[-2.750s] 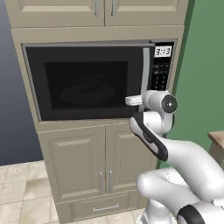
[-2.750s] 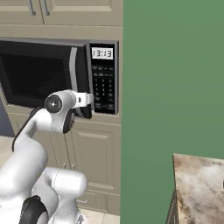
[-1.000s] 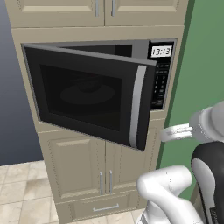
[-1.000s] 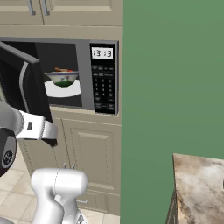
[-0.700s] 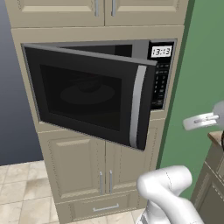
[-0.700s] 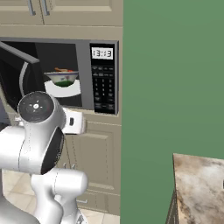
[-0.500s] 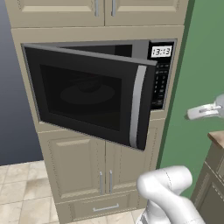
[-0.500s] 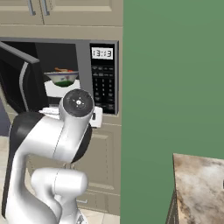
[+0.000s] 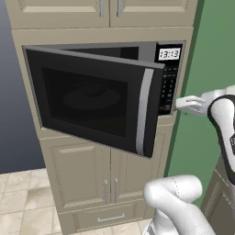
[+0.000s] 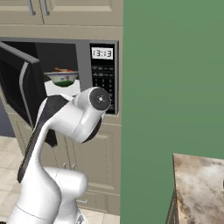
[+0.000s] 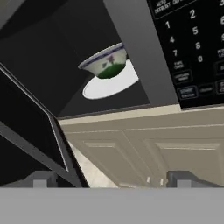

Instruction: The microwave is finished heating the chicken drumstick and tomato. Take the bowl containing the food and place it on the dining counter.

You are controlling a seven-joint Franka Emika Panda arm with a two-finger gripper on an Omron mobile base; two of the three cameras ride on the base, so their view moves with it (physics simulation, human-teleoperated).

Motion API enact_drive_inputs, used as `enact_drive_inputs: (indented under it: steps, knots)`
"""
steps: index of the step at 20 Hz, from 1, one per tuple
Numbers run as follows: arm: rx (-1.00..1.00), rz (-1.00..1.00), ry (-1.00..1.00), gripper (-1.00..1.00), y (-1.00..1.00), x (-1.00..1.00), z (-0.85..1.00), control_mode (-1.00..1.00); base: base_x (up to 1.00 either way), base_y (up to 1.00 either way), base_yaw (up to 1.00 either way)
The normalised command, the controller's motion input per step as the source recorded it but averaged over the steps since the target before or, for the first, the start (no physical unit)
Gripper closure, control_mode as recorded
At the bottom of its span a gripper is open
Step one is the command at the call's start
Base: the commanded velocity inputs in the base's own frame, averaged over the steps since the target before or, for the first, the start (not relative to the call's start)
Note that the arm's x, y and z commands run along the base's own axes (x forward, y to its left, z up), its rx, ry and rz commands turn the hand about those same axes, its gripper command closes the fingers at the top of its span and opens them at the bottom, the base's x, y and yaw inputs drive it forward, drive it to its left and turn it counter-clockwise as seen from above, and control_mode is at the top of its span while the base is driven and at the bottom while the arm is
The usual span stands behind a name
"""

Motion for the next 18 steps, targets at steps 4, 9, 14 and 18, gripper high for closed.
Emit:
enact_drive_inputs:
  steps: [4, 9, 14, 18]
  knots:
    - [0.19, 0.0, 0.1, -1.0, 0.54, 0.61, 0.0, -1.0, 0.0, 0.0, 0.0]
    - [0.05, 0.13, 0.23, -1.0, 0.85, 0.04, 0.0, -1.0, 0.0, 0.0, 0.0]
    - [0.01, 0.24, 0.23, -1.0, 0.97, -0.06, 0.0, -1.0, 0.0, 0.0, 0.0]
    - [0.05, 0.29, 0.17, -1.0, 0.78, -0.31, 0.02, -1.0, 0.0, 0.0, 0.0]
